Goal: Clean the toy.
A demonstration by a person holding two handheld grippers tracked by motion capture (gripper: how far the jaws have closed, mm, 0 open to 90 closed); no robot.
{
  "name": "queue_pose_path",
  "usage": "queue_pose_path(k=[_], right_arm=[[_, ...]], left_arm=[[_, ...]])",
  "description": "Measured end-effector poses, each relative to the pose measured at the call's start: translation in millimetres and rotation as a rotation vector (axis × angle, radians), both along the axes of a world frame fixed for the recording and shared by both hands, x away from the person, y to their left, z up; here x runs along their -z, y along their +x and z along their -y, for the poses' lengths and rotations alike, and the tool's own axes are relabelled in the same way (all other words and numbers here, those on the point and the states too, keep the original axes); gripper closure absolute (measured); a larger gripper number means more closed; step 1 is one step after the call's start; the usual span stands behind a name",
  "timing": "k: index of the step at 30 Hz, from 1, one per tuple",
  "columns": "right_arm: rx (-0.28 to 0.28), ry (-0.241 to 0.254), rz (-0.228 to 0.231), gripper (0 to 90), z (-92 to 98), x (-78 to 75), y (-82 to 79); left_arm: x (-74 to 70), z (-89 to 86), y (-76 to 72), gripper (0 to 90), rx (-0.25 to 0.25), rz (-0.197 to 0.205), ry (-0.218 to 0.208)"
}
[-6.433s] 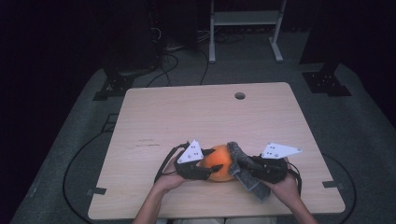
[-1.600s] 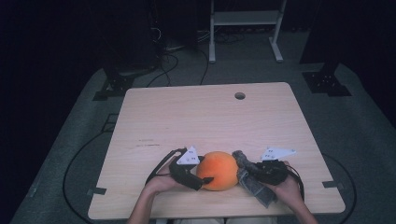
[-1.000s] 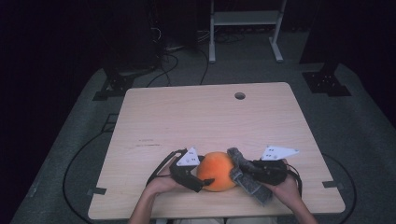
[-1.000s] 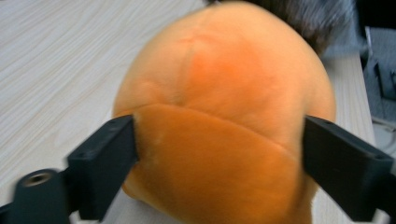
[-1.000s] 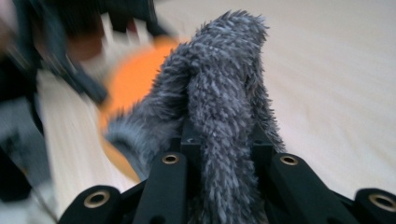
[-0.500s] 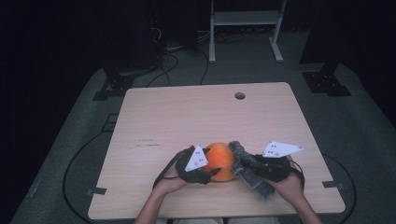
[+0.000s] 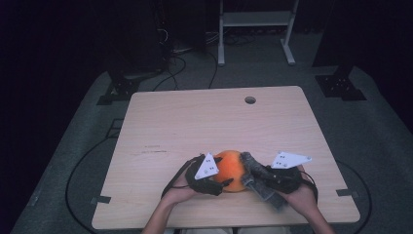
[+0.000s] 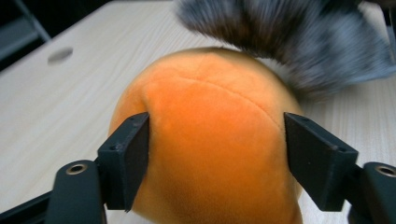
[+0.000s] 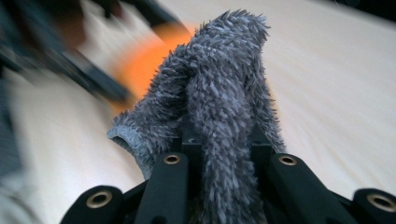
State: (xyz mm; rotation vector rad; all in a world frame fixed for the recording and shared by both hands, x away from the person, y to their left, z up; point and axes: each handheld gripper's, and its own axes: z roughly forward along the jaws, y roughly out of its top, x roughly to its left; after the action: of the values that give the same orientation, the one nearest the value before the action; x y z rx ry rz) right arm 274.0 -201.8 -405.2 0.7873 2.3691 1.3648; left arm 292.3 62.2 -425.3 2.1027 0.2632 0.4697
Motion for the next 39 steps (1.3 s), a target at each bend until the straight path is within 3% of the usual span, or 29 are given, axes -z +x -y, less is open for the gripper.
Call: queue_pose_path(k=[1, 2, 3, 4, 5, 6, 7, 8, 9, 10, 11, 12, 15, 17, 19, 20, 21, 22, 25, 26, 27, 28, 29, 30, 31, 32, 37, 38, 39], right_arm=[[0.0, 0.0, 0.0, 75.0, 0.0, 0.0, 0.0], [-0.018, 0.014, 0.012, 75.0, -3.7, -5.3, -2.6], [-0.035, 0.004, 0.038, 75.0, -10.2, -11.0, -5.7], [-0.032, -0.041, 0.044, 75.0, -15.7, -10.3, -5.7], [-0.032, -0.041, 0.044, 75.0, -15.7, -10.3, -5.7], [-0.024, -0.056, 0.037, 74.9, -15.4, -5.2, -2.9], [-0.024, -0.015, -0.011, 75.0, -8.0, 5.2, 2.4], [-0.024, -0.015, -0.011, 75.0, -8.0, 5.2, 2.4], [-0.024, -0.002, -0.026, 75.0, -3.7, 7.7, 3.8], [-0.017, 0.007, -0.033, 75.0, -0.1, 8.9, 4.6], [-0.009, 0.017, -0.042, 75.0, 4.1, 9.2, 6.1], [0.002, 0.004, -0.05, 74.9, 7.4, 9.5, 8.4], [0.011, -0.008, -0.079, 74.9, 8.9, 7.7, 9.9], [0.02, -0.034, -0.037, 75.1, 7.2, -2.0, 4.1], [-0.04, 0.009, 0.005, 75.1, -2.4, -17.2, -5.3], [-0.065, 0.016, 0.004, 75.1, -6.5, -19.1, -6.7], [-0.065, 0.016, 0.004, 75.1, -6.5, -19.1, -6.7], [-0.096, -0.005, -0.006, 75.2, -16.3, -15.8, -7.1], [-0.099, 0.002, -0.019, 75.3, -13.7, -8.0, -3.6], [-0.063, -0.006, -0.024, 75.3, -4.2, -4.2, -1.0], [-0.063, -0.006, -0.024, 75.3, -4.2, -4.2, -1.0], [0.001, -0.042, -0.028, 75.3, 6.4, -0.5, 4.2], [0.001, -0.042, -0.028, 75.3, 6.4, -0.5, 4.2], [0.012, -0.034, -0.046, 75.3, 11.0, 2.7, 6.8], [0.018, -0.019, -0.053, 75.2, 14.3, 6.6, 8.1], [0.023, -0.026, -0.045, 75.2, 13.8, 6.2, 7.8], [0.017, -0.036, -0.042, 75.2, 11.9, 4.6, 8.2], [-0.002, 0.016, -0.046, 75.2, 9.2, -0.7, 5.2], [-0.002, 0.016, -0.046, 75.2, 9.2, -0.7, 5.2]], left_arm=[[0.0, 0.0, 0.0, 26.9, 0.0, 0.0, 0.0], [-0.6, 4.6, -3.6, 26.9, 0.022, 0.029, 0.009], [-1.1, 6.9, -5.6, 26.5, 0.029, 0.045, 0.012], [-3.2, 8.0, -7.9, 22.4, 0.042, 0.061, 0.017], [-3.2, 8.0, -7.9, 18.4, 0.042, 0.061, 0.017], [-4.5, 5.6, -6.8, 18.4, 0.05, 0.039, 0.01], [-5.7, 2.8, -5.1, 11.9, 0.063, 0.008, -0.007], [-7.2, -1.2, -2.7, 11.9, 0.075, -0.036, -0.04], [-8.0, -4.4, -0.7, 10.1, 0.052, -0.05, -0.063], [-7.2, -6.1, 2.5, 10.8, 0.006, -0.057, -0.052], [-5.6, -6.0, 4.7, 12.5, -0.009, -0.08, -0.044], [-1.6, -5.8, 6.9, 19.5, -0.013, -0.102, -0.05], [-1.8, -4.1, 4.7, 26.3, 0.001, -0.08, -0.05], [-3.0, -1.0, 1.6, 26.8, 0.013, -0.056, -0.046], [-3.8, 5.3, -3.5, 27.0, 0.056, -0.006, -0.039], [-3.7, 7.5, -5.9, 27.0, 0.068, 0.018, -0.027], [-3.7, 7.5, -5.9, 27.0, 0.068, 0.018, -0.027], [-3.6, 8.8, -9.1, 27.3, 0.072, 0.049, 0.029], [-2.9, 6.3, -9.7, 29.2, 0.076, 0.045, 0.044], [-2.0, 5.6, -9.7, 29.4, 0.07, 0.04, 0.049], [-1.2, 4.6, -8.6, 29.4, 0.064, 0.032, 0.059], [-0.9, 2.6, -7.0, 29.1, 0.06, 0.02, 0.051], [-0.9, 2.6, -7.0, 27.3, 0.06, 0.02, 0.051], [-2.5, 1.9, -5.5, 27.3, 0.062, 0.01, 0.029], [-7.3, 1.6, -4.2, 20.7, 0.06, -0.02, -0.03], [-8.6, 2.0, -4.4, 20.5, 0.058, -0.02, -0.06], [-2.6, 5.9, -4.4, 27.2, 0.046, -0.016, -0.033], [-1.0, 5.5, -4.7, 29.2, 0.044, -0.007, -0.006], [-0.4, 4.9, -5.1, 29.2, 0.044, -0.003, 0.005]])
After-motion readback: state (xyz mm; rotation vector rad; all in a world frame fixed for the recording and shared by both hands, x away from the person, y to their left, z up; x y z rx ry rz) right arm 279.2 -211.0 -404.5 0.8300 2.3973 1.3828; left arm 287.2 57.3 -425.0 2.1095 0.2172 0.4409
